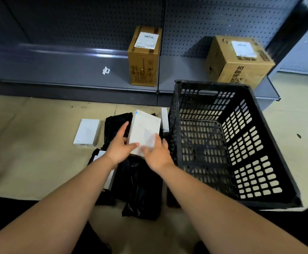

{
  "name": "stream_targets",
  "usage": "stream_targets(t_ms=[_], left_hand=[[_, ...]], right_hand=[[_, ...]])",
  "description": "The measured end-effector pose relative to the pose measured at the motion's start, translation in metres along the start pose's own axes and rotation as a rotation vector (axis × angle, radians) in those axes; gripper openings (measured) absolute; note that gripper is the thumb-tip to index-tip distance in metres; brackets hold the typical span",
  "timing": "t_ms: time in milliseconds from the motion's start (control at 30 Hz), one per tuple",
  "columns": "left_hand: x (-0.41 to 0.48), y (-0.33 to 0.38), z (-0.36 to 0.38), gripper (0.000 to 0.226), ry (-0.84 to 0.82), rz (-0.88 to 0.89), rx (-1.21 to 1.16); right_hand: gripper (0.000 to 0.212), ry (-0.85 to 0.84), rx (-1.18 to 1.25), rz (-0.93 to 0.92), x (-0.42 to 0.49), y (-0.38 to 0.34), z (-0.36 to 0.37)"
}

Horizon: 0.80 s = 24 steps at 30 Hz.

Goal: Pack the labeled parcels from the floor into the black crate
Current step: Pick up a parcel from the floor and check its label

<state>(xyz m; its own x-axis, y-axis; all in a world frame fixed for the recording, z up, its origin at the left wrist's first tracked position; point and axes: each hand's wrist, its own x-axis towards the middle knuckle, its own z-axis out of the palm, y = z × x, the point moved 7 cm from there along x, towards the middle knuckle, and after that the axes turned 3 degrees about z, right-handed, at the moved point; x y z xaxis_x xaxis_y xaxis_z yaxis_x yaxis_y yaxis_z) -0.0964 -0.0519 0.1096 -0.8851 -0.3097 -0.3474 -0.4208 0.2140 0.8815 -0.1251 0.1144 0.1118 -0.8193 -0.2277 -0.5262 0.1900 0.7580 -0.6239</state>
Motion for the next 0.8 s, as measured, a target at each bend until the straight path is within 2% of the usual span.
stream_targets(t_ms=[67,200,333,467,567,600,700,800], left_hand=[[-0.004,0.025,-0.006,0.093,-0.004,0.016,-0.129],[-0.015,0.066,-0.015,0.089,-0.034,0.032,-0.314],[-0.024,0.103,-0.016,0.082,-0.124,0.041,-0.413],[-0.023,0.125,-0.008,0.063,-0.209,0.033,-0.371],[-0.013,0.141,0.0,0.034,-0.199,0.016,-0.31],[-0.014,0.148,0.003,0.036,-0.201,-0.016,-0.346],[-0.01,0.169,0.01,0.072,-0.282,-0.096,-0.501],[-0.011,0.187,0.005,0.072,-0.31,-0.067,-0.6]], right_hand=[[0.086,0.019,0.212,-0.055,0.0,-0.015,-0.022],[0.079,0.01,0.479,-0.191,-0.01,-0.035,-0.067],[0.081,-0.096,0.8,-0.136,-0.018,-0.043,-0.1],[0.048,-0.061,0.878,-0.232,-0.022,-0.058,-0.124],[0.047,0.001,0.851,-0.306,-0.024,-0.079,-0.128],[0.051,-0.004,0.855,-0.313,-0.028,-0.087,-0.124],[0.065,-0.068,0.826,-0.338,-0.024,-0.109,-0.108],[0.06,-0.073,0.789,-0.36,-0.021,-0.117,-0.104]])
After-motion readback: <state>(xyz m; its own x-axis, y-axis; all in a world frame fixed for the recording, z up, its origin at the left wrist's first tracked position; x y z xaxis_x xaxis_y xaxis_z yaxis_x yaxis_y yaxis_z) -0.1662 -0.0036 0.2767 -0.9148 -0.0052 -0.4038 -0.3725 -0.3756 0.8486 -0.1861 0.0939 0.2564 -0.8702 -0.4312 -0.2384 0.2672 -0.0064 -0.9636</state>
